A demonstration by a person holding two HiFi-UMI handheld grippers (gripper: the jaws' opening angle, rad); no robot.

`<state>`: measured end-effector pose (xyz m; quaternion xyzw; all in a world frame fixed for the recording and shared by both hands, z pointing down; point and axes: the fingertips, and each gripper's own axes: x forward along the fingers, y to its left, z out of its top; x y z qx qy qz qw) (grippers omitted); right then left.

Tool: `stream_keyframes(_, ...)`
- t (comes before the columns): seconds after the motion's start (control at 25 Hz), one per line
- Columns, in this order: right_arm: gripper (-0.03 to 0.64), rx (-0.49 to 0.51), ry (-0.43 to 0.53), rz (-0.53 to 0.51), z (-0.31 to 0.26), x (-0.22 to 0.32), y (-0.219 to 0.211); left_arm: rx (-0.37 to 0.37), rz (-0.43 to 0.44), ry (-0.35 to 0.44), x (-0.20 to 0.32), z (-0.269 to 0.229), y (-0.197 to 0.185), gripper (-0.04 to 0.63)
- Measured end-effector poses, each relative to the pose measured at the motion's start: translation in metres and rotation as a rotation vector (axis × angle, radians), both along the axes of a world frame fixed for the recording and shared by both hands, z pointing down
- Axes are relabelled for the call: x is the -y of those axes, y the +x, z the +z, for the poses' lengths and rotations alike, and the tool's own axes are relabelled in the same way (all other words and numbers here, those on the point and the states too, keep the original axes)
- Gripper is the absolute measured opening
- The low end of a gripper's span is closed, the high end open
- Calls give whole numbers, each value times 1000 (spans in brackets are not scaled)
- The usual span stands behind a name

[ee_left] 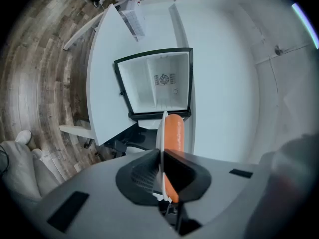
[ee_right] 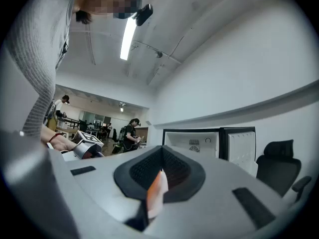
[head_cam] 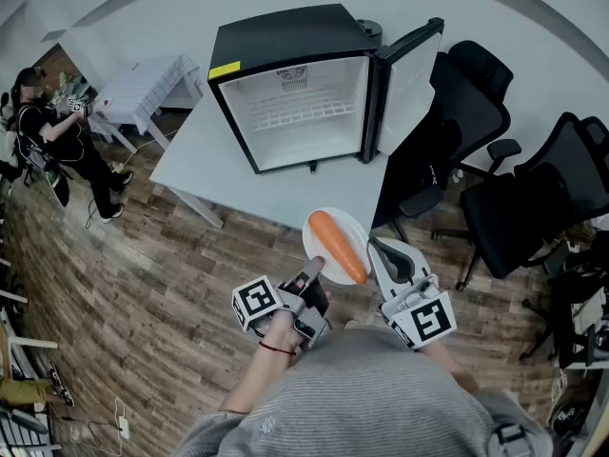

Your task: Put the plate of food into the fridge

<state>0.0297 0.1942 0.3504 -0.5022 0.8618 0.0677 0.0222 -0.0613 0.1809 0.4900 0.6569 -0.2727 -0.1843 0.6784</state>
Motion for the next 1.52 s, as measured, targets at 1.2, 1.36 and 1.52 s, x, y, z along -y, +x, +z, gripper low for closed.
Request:
stream_keyframes(1.2,14,27,-5,-4,2,10,10,-18,0,-1,7,-2,10,31)
stream_keyframes(1.36,14,36,-5,-6,1,12,15,-11,-3,-3,7,-1,13,31)
stream_keyframes(1.52,14,39,-4,-9,2,11,21,-34,-18,1,7,-6,20,31)
